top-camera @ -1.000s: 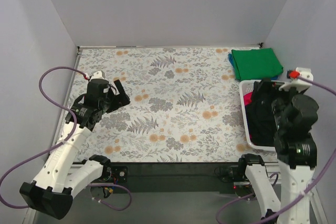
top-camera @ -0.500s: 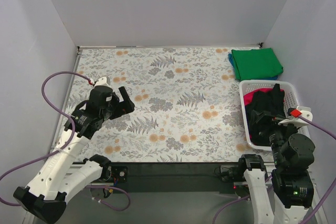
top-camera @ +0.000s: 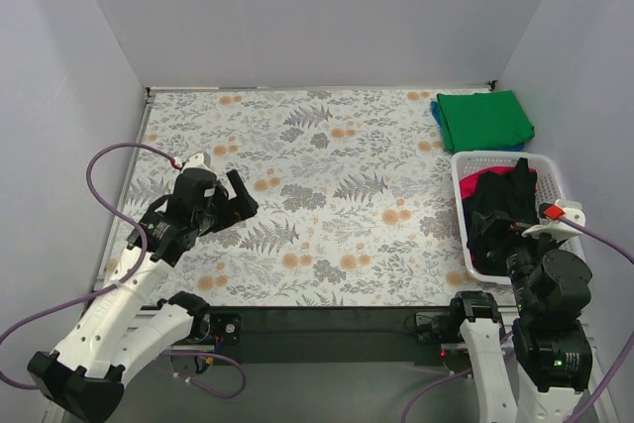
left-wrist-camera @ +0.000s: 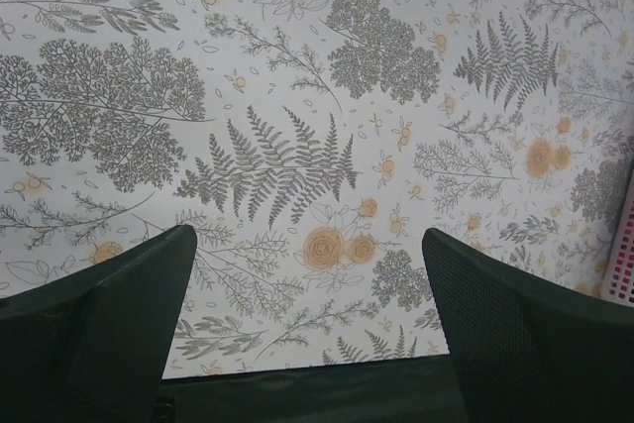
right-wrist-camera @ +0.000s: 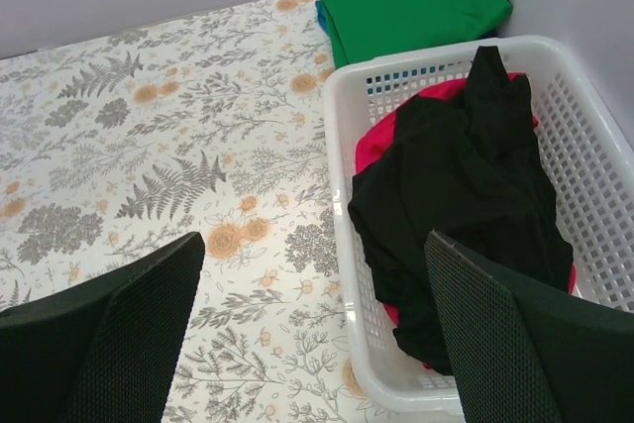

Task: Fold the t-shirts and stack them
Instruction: Reset both grippers

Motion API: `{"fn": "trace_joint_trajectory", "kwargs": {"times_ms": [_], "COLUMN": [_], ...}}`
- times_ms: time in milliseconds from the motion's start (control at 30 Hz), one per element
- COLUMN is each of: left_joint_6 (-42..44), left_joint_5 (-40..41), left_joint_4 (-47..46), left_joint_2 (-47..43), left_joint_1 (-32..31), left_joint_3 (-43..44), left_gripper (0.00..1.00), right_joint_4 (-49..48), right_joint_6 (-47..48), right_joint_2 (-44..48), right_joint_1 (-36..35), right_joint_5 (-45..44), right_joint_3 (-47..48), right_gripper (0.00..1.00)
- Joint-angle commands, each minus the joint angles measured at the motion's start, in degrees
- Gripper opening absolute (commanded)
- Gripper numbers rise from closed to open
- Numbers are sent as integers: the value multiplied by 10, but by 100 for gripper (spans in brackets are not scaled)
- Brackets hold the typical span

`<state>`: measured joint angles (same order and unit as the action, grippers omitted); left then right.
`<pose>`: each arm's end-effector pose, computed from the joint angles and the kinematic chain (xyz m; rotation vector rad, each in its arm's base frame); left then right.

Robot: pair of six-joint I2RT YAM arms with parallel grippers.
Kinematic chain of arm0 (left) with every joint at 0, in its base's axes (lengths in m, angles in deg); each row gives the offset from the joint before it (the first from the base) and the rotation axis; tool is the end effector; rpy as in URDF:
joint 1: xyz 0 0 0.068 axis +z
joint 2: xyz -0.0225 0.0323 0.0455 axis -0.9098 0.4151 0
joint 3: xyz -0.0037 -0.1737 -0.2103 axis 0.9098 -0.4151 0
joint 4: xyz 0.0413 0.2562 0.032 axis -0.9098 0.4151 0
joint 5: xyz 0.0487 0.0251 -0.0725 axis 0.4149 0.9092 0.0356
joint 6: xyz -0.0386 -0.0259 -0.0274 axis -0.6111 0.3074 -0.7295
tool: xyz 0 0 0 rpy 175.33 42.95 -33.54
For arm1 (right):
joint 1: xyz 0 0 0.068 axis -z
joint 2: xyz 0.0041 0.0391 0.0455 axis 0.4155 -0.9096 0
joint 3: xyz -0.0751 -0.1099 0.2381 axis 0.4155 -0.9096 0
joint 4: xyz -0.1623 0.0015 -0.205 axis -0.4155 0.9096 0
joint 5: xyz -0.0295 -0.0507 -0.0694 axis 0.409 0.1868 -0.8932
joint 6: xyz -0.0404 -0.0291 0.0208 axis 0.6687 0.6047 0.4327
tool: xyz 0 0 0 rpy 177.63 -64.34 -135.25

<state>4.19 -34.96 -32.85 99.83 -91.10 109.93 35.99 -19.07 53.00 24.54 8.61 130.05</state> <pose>0.1446 -0.0637 0.3047 -1.1480 2.1782 -0.6914 0.0058 -0.0044 0.3664 0.2418 1.6611 0.0281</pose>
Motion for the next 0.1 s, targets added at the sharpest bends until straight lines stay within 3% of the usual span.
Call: {"fn": "trace_joint_trajectory", "kwargs": {"times_ms": [0, 67], "left_joint_6": [-13, -13], "left_joint_5": [-12, -11], "left_joint_4": [-9, -10], "left_joint_2": [-6, -5], "left_joint_1": [-2, -2], "left_joint_3": [-6, -7], "left_gripper": [98, 98], "right_joint_4": [-9, -12], "right_joint_6": [4, 4], "right_joint_2": [-17, -19], "right_joint_1": [1, 1], "right_joint_5": [11, 8], "right_joint_3": [21, 22], "right_gripper": [98, 98]}}
